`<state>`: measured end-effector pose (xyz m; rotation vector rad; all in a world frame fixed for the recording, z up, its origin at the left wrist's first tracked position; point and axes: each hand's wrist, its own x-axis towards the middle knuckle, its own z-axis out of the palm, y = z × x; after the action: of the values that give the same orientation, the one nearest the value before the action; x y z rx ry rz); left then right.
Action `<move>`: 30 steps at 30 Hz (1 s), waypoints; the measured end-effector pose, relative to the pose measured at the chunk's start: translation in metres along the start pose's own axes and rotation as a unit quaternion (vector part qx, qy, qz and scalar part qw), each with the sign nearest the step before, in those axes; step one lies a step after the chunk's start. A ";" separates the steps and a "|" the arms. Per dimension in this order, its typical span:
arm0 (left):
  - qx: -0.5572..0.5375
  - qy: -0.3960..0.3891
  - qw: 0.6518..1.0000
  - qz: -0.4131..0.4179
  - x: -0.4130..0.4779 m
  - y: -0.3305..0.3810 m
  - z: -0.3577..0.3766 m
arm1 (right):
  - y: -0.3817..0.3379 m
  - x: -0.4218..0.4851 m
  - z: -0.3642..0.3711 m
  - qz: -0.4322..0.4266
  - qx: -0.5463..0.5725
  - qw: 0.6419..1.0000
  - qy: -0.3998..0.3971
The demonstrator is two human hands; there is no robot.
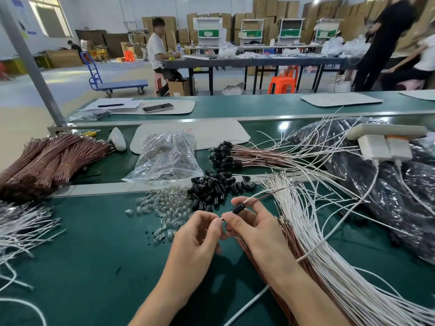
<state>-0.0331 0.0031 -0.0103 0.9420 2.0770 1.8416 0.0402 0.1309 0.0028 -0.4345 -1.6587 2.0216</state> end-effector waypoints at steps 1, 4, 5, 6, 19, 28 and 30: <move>0.002 0.001 1.000 -0.002 0.000 0.000 0.000 | 0.000 0.000 0.000 0.001 -0.002 1.000 -0.001; 0.001 0.003 1.000 -0.007 0.000 -0.003 0.000 | 0.001 0.001 0.001 0.004 -0.002 1.000 -0.002; 0.000 0.005 1.000 -0.005 0.001 -0.004 0.000 | 0.001 0.001 0.001 0.004 -0.001 1.000 -0.001; 0.000 0.006 1.000 -0.003 0.002 -0.004 0.000 | 0.001 0.002 0.001 0.004 -0.001 1.000 0.000; 0.017 0.016 1.000 0.009 0.003 -0.009 0.000 | 0.002 0.002 0.001 0.002 -0.049 0.999 0.000; 0.023 0.033 0.998 0.042 0.003 -0.010 0.001 | 0.002 0.001 0.002 0.059 -0.007 0.998 -0.023; 0.028 0.035 0.998 0.049 0.003 -0.010 0.000 | 0.001 0.001 0.002 0.056 -0.014 0.998 -0.033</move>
<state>-0.0381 0.0048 -0.0195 1.0252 2.1708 1.8986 0.0387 0.1296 0.0027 -0.4869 -1.7395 2.1160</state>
